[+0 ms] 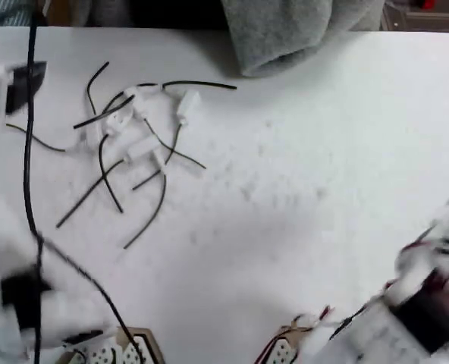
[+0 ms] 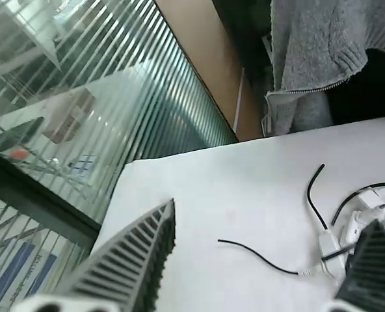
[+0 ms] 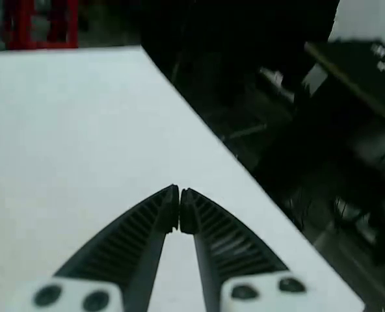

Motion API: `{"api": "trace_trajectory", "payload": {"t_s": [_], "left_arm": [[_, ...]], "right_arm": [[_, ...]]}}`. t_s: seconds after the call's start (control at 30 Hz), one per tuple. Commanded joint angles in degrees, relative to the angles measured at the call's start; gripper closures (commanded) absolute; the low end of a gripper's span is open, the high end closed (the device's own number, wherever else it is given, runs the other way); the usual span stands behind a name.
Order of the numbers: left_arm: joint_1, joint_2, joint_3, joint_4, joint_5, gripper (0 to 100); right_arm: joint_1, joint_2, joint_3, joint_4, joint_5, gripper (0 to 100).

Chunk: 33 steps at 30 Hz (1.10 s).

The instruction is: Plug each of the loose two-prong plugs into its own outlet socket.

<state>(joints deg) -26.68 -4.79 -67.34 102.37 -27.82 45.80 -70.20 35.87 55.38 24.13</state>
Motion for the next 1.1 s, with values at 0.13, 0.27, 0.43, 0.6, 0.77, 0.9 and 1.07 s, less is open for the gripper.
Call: {"api": "trace_trajectory", "payload": {"t_s": [0.13,0.27,0.43,0.6,0.77,0.9,1.07], "left_arm": [[-0.04,-35.12,29.89,-0.09,0.35,59],[1.71,-48.92,43.43,-0.18,0.35,59],[11.82,-64.75,61.01,-0.18,0.7,59],[17.8,-78.9,79.3,-1.05,0.7,59],[17.71,-92.79,92.66,-6.24,0.7,59],[17.71,-100.18,103.21,-6.77,0.7,59],[17.71,-99.3,115.43,-13.54,3.25,59]], "right_arm": [[-11.03,-18.59,-2.55,0.31,-3.16,97.9],[-17.54,-23.78,-2.64,0.31,-4.48,97.9],[-32.48,-27.56,-2.37,2.24,-4.22,97.9],[-45.67,-32.13,-2.37,9.54,-3.96,97.9],[-49.45,-32.92,-1.76,15.43,-3.87,97.9],[-49.27,-32.92,4.13,16.31,-3.87,97.9],[-49.27,-32.92,13.89,16.13,-3.87,97.9]]}}
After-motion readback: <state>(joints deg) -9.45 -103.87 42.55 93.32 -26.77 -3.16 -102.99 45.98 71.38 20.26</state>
